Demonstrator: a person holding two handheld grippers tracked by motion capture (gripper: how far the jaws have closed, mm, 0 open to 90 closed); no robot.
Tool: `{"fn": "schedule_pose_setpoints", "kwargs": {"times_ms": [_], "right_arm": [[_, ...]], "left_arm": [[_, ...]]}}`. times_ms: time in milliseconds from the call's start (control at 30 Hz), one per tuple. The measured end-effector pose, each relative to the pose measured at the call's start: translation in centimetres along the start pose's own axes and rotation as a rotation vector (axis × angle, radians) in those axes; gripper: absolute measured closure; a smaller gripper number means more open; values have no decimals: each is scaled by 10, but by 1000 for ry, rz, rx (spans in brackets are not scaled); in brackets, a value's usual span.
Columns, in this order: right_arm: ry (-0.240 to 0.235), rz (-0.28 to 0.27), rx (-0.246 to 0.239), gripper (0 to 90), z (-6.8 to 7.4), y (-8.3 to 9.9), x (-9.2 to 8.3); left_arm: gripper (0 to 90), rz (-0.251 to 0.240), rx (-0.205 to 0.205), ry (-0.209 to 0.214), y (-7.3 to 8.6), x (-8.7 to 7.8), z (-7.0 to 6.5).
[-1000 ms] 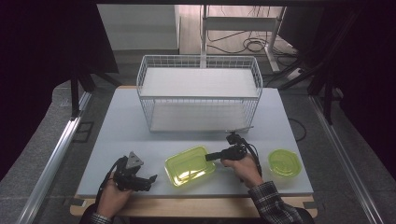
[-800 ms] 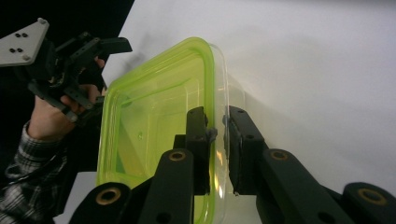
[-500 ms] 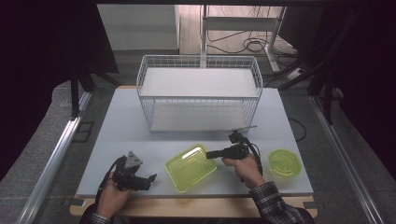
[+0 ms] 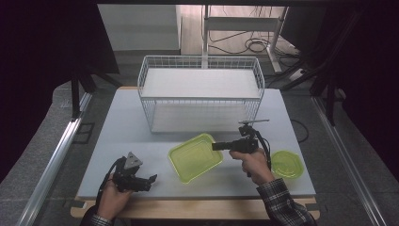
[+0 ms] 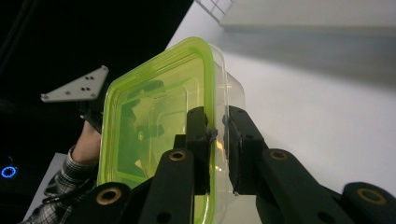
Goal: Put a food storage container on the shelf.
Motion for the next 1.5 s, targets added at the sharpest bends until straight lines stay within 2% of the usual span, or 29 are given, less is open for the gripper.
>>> {"fn": "schedule_pose_setpoints", "kwargs": {"times_ms": [700, 1133, 1333, 1500], "right_arm": [[-39, -86, -16, 798, 32, -35, -22], [-29, -135, -19, 799, 49, -61, -37], [-13, -167, -22, 799, 55, -75, -46], [3, -197, -29, 799, 60, -88, -54]], "left_arm": [[49, 6, 9, -8, 0, 1, -1], [42, 1, 9, -7, -1, 0, 0], [29, -28, 0, 29, -2, -1, -2], [25, -31, -3, 45, -2, -1, -3]]}}
Point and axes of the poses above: each handheld gripper's, and its own axes: x roughly forward along the jaws, y roughly out of its underside, z roughly to its left, the point moved 5 cm from there along x, roughly forward along the jaws, and after that the axes turned 3 degrees about x, right-handed, at the moved point
